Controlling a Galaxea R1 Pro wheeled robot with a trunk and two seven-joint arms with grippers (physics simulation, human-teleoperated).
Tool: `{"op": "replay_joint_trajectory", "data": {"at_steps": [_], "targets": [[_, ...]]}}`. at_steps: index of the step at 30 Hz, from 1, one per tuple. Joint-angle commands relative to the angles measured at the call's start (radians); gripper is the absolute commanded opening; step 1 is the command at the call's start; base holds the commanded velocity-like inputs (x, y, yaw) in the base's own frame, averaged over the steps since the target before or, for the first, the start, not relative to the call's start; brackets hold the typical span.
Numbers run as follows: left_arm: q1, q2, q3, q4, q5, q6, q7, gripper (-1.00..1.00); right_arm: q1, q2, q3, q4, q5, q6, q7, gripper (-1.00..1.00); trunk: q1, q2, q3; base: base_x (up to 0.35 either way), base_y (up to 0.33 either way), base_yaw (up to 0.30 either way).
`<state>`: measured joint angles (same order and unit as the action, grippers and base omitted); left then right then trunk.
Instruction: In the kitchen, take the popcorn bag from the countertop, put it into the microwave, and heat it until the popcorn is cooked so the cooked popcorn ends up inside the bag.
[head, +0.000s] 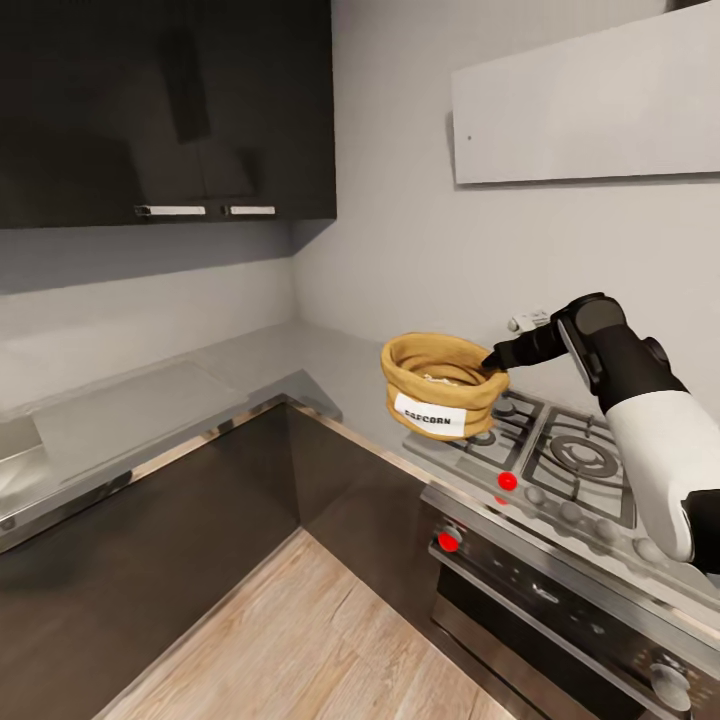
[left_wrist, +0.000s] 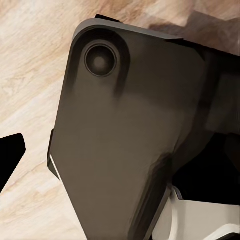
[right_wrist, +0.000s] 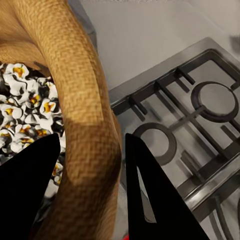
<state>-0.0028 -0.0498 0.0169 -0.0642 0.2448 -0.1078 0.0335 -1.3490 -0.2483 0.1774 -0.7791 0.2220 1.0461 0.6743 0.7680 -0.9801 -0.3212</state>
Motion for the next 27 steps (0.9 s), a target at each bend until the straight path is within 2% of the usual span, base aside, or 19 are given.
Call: {"op": "replay_joint_trajectory", "data": {"at_steps": [1,5,19,24,27], "targets": [[0.000,-0.001,0.002,0.000,0.002,-0.003,0.003,1.00,-0.001,-0.001,0.003,-0.001,0.010,0.001,0.009,-1.00,0.000,-0.001,-0.001,0.000,0.000,0.000],[0.000,-0.002,0.008,0.000,0.008,-0.001,0.010,1.00,-0.001,-0.003,0.003,0.000,0.010,0.001,0.006,-1.00,0.000,-0.001,-0.001,-0.100,0.000,0.000],[0.000,-0.005,0.008,0.001,0.003,-0.002,0.016,1.00,-0.001,-0.009,0.004,0.018,0.013,0.001,-0.002,-1.00,0.000,-0.001,-0.001,-0.344,0.000,0.000],[0.000,-0.005,0.008,0.001,0.002,-0.002,0.016,1.00,-0.001,-0.007,0.004,0.098,0.013,0.001,-0.001,-1.00,0.000,-0.001,-0.001,-0.349,0.000,0.000],[0.000,-0.006,0.008,0.001,0.002,-0.002,0.015,1.00,-0.001,0.001,0.003,0.180,0.013,0.001,-0.002,-1.00,0.000,-0.001,-0.001,-0.349,0.000,0.000]]}}
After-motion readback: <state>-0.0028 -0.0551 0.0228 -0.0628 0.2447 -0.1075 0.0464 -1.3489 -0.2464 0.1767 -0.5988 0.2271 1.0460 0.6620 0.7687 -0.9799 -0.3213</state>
